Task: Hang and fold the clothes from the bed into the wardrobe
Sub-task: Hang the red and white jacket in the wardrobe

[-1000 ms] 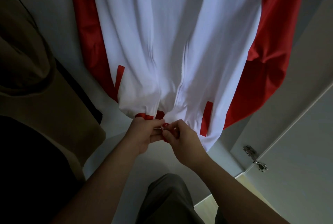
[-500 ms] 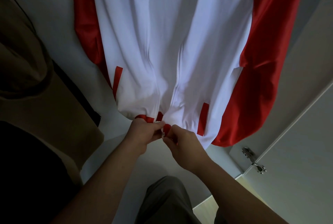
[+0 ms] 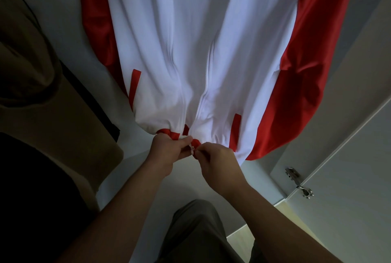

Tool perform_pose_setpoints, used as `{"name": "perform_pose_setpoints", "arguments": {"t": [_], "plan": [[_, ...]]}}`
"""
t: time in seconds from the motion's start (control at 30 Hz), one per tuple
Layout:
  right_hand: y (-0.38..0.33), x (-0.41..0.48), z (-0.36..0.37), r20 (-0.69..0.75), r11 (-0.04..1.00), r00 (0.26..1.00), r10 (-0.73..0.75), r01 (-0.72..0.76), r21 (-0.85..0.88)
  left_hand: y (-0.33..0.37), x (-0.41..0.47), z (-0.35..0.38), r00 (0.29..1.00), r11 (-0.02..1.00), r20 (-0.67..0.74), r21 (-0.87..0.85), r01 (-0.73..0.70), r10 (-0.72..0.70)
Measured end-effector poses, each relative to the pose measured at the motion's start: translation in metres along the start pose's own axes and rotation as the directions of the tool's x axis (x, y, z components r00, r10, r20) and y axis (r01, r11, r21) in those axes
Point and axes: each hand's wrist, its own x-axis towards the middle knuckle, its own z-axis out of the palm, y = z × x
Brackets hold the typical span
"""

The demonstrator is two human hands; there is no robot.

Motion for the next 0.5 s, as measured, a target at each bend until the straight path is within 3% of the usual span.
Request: {"name": "perform_pose_setpoints", "arguments": {"t": [0.07, 0.2, 0.33, 0.5], "plan": [[-0.0007, -0.0024, 0.0009, -0.034, 0.999, 0.998, -0.047, 0.047, 0.023, -0.0009, 0.0005, 0.0003, 1.0, 1.0, -0.01, -0.007, -0.004, 0.004], [0.0028, -0.0025, 0.0041, 0.048, 0.999, 0.998, -0.051, 0.052, -0.015, -0.0028, 0.0044, 0.0015, 1.0, 1.0, -0.016, -0.008, -0.005, 0.005], [0.0015, -0.0048, 0.0032, 0.072, 0.987, 0.984, -0.163, 0.161, 0.026, -0.0035, 0.0051, 0.0022, 1.0, 1.0, 0.018, 0.004, 0.006, -0.006], [0.0064, 0.003, 0.0061, 0.108, 0.988, 0.984, -0.144, 0.15, -0.047, -0.0026, 0.005, -0.0015, 0.999, 0.999, 0.025, -0.011, 0.046, -0.046]]}}
